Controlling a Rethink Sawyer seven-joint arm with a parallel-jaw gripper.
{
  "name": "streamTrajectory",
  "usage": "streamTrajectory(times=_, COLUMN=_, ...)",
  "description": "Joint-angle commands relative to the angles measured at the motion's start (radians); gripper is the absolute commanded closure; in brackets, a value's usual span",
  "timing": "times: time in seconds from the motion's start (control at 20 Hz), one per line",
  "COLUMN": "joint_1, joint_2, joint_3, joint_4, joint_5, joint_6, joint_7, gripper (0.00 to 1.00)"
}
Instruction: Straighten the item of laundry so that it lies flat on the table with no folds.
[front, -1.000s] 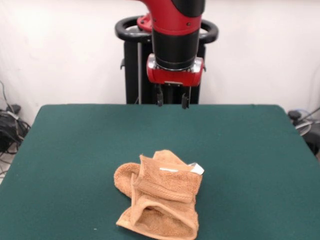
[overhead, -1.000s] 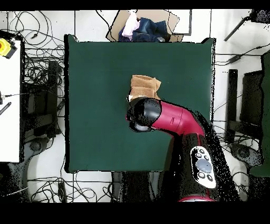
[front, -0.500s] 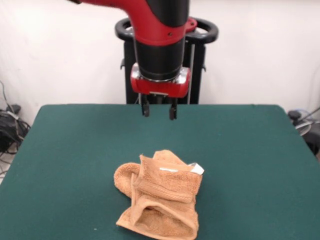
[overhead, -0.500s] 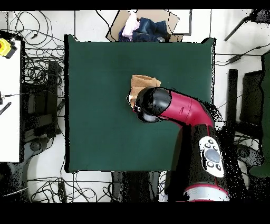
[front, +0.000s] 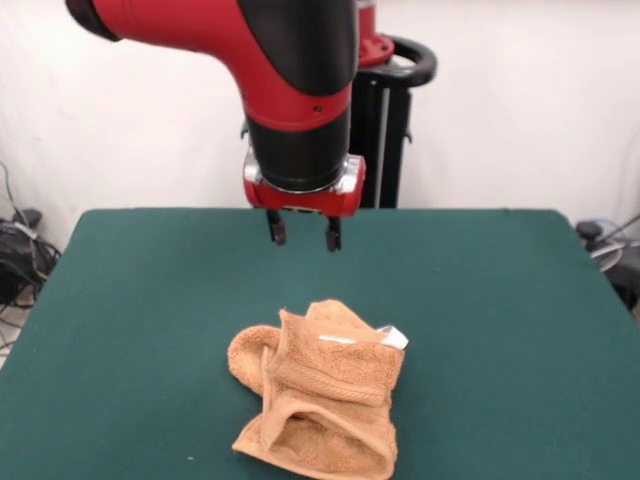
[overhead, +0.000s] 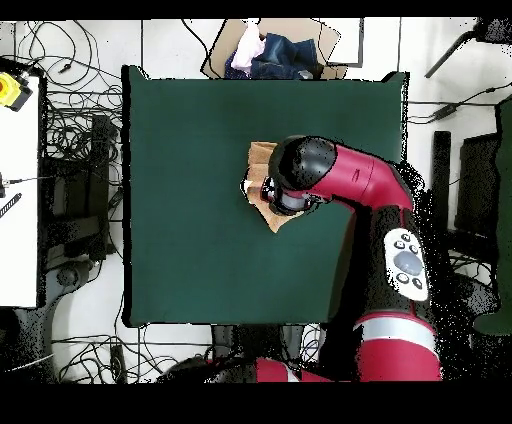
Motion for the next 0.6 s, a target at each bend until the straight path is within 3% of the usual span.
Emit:
streamTrajectory(times=0.05, joint_1=-0.008, joint_2=0.036, joint_3=0.061, joint_4=-0.065, joint_5=-0.049, joint_6=0.076, joint_7=0.000, gripper=0.00)
streamTrajectory(times=0.3, joint_1=-0.019, joint_2=0.029, joint_3=0.062, joint_4=-0.011, joint_5=-0.033, joint_6=0.040, joint_7=0.024, gripper=0.00)
streamTrajectory(times=0.6, joint_1=-0.006, joint_2=-0.060, joint_3=0.044, joint_4=0.118, joint_5=-0.013, joint_6=-0.025, joint_7=0.059, gripper=0.00)
